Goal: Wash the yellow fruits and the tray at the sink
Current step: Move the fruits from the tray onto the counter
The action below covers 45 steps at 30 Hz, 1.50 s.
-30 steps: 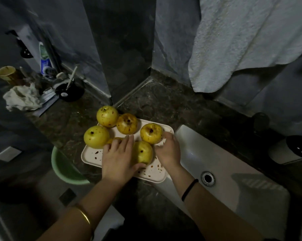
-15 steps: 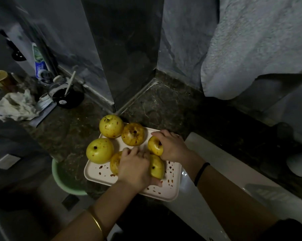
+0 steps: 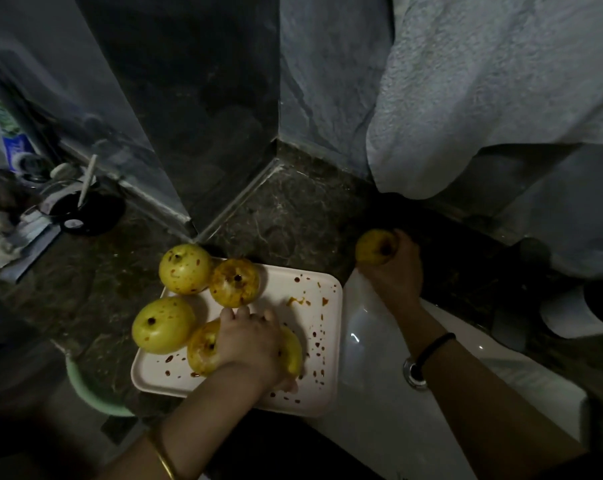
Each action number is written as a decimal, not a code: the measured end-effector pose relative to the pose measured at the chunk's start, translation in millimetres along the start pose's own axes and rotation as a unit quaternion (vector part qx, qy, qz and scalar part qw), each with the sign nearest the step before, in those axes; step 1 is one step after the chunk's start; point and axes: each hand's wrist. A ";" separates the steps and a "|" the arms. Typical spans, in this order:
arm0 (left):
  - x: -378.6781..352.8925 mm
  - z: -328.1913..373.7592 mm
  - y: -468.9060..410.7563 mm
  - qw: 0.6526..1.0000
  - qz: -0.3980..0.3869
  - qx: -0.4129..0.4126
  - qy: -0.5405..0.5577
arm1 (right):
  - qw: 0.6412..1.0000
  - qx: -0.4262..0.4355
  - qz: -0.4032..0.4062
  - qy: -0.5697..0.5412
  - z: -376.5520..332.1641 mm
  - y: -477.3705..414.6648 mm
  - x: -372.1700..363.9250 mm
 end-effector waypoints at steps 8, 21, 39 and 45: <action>9.0 12.8 -9.2 0.996 -0.056 -0.005 -0.065 | 0.985 -0.139 0.089 0.056 33.3 -47.3 28.7; 21.5 21.0 -19.6 0.988 -0.083 -0.033 -0.130 | 0.984 -0.133 0.120 -0.023 62.3 -74.5 22.8; 11.2 18.1 -7.8 0.998 -0.042 0.000 -0.042 | 0.986 0.073 0.151 0.020 20.9 -19.5 15.8; -10.1 5.3 6.5 0.999 0.031 -0.010 -0.009 | 0.971 0.224 -0.082 -0.034 -15.3 59.4 7.4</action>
Point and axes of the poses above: each hand's wrist, its own y-axis away from the middle knuckle, its own x-axis out of the back of the hand, z = x × y, and after that the axes turned 5 degrees about y, right-handed
